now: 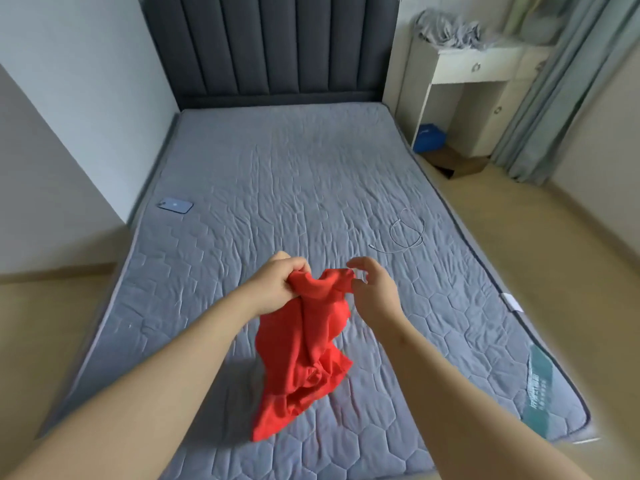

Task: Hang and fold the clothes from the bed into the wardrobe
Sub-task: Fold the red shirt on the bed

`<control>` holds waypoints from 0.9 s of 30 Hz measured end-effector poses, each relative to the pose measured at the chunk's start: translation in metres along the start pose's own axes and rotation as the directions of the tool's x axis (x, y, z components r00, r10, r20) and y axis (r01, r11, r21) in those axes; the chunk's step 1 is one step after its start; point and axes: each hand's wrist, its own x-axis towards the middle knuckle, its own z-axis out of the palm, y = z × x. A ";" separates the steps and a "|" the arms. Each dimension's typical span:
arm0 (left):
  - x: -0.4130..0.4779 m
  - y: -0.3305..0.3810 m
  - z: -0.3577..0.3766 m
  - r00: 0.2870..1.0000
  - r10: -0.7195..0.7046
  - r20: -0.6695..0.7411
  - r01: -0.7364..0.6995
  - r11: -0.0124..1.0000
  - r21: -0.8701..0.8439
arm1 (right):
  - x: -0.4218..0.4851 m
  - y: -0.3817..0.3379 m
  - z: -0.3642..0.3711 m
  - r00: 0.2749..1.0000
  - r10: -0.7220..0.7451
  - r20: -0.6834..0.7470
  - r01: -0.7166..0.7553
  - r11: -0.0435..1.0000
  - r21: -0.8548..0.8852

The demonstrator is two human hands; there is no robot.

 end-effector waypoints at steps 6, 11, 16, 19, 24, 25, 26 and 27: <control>0.015 0.039 -0.022 0.987 0.065 -0.148 -0.093 0.977 -0.190 | 0.001 -0.037 -0.028 0.979 -0.020 0.203 -0.027 0.973 0.228; 0.013 0.041 -0.042 0.989 0.040 -0.141 -0.090 0.924 -0.371 | 0.001 -0.049 -0.025 0.895 0.009 0.447 -0.337 0.670 0.661; 0.016 0.042 -0.054 0.992 0.020 -0.126 -0.076 0.888 -0.455 | 0.010 -0.057 -0.020 0.840 0.047 0.540 -0.373 0.773 0.513; 0.017 0.044 -0.051 0.990 -0.024 -0.140 -0.044 0.887 -0.459 | 0.008 -0.062 -0.011 0.873 0.008 0.487 -0.167 0.944 0.284; 0.008 0.040 -0.038 0.998 -0.053 -0.025 0.030 0.824 -0.566 | 0.005 -0.058 0.007 0.969 -0.074 0.235 0.054 0.994 0.090; 0.006 0.039 -0.037 0.998 -0.061 -0.013 0.042 0.809 -0.586 | 0.005 -0.055 0.010 0.974 -0.090 0.210 0.086 0.996 0.030; 0.005 0.039 -0.035 0.997 -0.078 -0.017 0.052 0.793 -0.607 | 0.005 -0.053 0.012 0.975 -0.104 0.196 0.107 0.994 -0.006; 0.004 0.040 -0.034 0.995 -0.099 -0.034 0.054 0.769 -0.636 | 0.004 -0.051 0.013 0.978 -0.102 0.183 0.107 0.994 -0.015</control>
